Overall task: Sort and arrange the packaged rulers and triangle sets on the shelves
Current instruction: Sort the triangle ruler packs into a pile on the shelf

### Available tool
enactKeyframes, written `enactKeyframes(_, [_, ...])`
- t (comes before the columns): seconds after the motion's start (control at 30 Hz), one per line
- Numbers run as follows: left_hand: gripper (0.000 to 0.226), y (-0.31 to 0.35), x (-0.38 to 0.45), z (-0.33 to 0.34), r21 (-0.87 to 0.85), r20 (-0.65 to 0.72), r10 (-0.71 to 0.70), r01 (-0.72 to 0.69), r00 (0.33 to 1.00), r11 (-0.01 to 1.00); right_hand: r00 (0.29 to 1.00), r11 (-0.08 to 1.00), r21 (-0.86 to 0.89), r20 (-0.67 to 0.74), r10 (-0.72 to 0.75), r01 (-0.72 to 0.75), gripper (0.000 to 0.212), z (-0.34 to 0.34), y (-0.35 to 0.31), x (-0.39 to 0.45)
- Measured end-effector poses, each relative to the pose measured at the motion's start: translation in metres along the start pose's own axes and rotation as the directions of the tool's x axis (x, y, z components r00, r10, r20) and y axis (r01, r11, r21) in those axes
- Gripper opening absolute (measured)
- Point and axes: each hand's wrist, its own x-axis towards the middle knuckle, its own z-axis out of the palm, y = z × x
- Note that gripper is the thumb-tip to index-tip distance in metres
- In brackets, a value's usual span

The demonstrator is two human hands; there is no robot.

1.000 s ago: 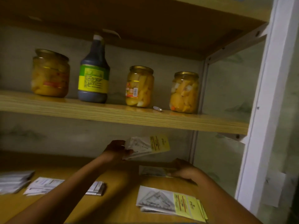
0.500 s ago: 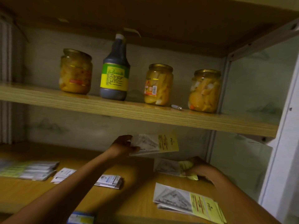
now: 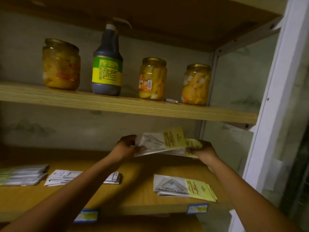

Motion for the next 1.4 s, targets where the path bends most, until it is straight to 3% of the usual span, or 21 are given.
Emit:
enactKeyframes(0.13, [0.04,0.002,-0.009,0.021,0.015,0.131,-0.007,0.006,0.991,1.0,0.993,1.0,0.017,-0.12,-0.007,0.01,0.03,-0.015,-0.008,-0.011])
enactKeyframes(0.33, [0.024,0.002,-0.018,0.064,0.048,0.228,-0.022,0.012,0.973,0.999,0.976,0.993,0.078,-0.207,-0.07,0.087,0.027,-0.035,-0.026,-0.034])
enactKeyframes(0.43, [0.039,0.0,-0.022,0.078,0.164,0.243,-0.016,-0.024,0.97,0.986,0.974,0.989,0.106,-0.213,-0.077,0.102,0.03,-0.041,-0.029,-0.043])
enactKeyframes(0.63, [0.069,-0.009,-0.024,0.091,0.475,0.218,-0.027,-0.082,0.976,0.876,0.97,0.988,0.046,-0.202,-0.136,0.148,0.05,-0.05,-0.038,-0.057])
enactKeyframes(0.8, [0.05,-0.005,-0.029,0.091,0.575,0.315,-0.068,-0.134,0.947,0.807,0.972,0.978,0.06,-0.145,-0.187,0.198,0.045,-0.053,-0.045,-0.068])
enactKeyframes(0.9, [0.048,-0.002,-0.031,0.086,0.679,0.368,-0.059,-0.224,0.928,0.699,0.974,0.978,0.061,-0.13,-0.188,0.197,0.048,-0.053,-0.047,-0.072])
enactKeyframes(0.97, [0.055,-0.003,-0.032,0.084,0.729,0.355,-0.077,-0.225,0.932,0.647,0.973,0.977,0.069,-0.125,-0.193,0.203,0.046,-0.055,-0.047,-0.073])
enactKeyframes(1.07, [0.063,-0.002,-0.036,0.085,0.735,0.311,-0.059,-0.2,0.949,0.648,0.977,0.977,0.089,-0.108,-0.183,0.193,0.044,-0.057,-0.044,-0.076])
enactKeyframes(1.27, [0.073,0.0,-0.049,0.082,0.615,0.093,0.011,-0.066,0.996,0.786,0.989,0.985,0.081,0.0,-0.15,0.15,0.045,-0.063,-0.034,-0.088])
enactKeyframes(1.4, [0.057,0.004,-0.052,0.073,0.51,-0.052,0.034,-0.002,0.998,0.86,0.978,0.987,0.088,0.146,-0.146,0.134,0.042,-0.063,-0.027,-0.101])
